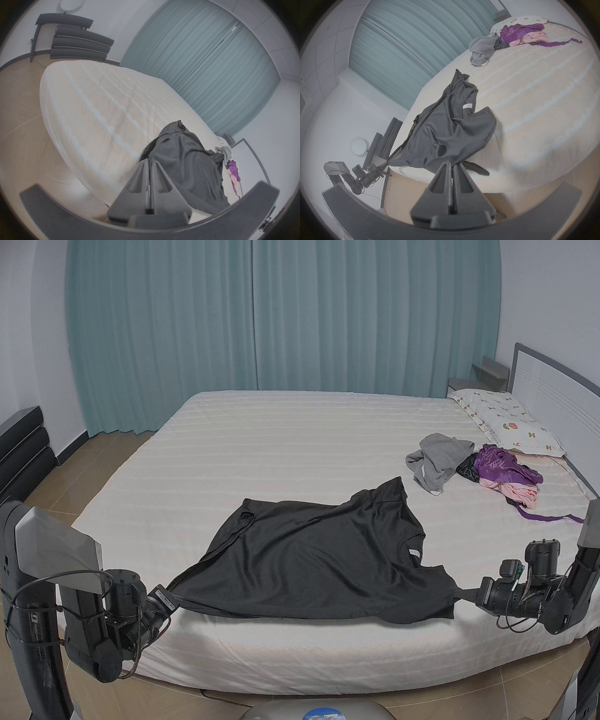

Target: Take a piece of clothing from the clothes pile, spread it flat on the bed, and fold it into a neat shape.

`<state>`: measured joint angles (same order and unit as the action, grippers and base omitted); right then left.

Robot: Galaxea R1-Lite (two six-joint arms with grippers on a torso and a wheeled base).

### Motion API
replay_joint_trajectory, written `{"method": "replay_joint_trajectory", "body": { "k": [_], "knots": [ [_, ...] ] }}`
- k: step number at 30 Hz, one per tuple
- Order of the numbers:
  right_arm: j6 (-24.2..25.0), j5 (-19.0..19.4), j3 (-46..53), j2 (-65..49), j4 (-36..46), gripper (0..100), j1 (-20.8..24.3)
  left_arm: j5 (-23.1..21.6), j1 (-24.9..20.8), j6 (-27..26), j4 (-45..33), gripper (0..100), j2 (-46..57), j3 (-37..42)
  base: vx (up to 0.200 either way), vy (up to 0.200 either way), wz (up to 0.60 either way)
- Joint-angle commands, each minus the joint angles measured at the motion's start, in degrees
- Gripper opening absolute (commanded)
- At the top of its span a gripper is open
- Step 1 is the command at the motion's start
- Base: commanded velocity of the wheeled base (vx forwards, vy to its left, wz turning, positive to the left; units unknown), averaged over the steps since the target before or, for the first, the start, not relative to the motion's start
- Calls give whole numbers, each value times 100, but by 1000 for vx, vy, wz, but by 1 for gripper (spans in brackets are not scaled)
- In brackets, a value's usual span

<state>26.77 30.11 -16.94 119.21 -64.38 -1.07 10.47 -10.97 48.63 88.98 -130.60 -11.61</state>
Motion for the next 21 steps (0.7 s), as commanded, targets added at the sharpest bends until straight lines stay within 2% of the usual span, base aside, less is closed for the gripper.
{"method": "replay_joint_trajectory", "body": {
  "k": [1, 5, 9, 21],
  "knots": [
    [4, 39, 244, -390, -13, 0, -139, 8, -19, -90, 58, 0, 219, 159, 0, 0, 0],
    [56, 118, 403, -531, 4, 0, -200, 8, -28, -222, 58, 0, 324, 246, 0, 0, 0],
    [109, 109, 596, -495, 4, 0, -244, -10, -28, -583, 58, 0, 342, 405, 0, 0, 0],
    [-58, 21, 534, 594, -154, 0, -271, -36, -89, -600, 58, 0, 70, 457, 0, 0, 0]
  ]
}}
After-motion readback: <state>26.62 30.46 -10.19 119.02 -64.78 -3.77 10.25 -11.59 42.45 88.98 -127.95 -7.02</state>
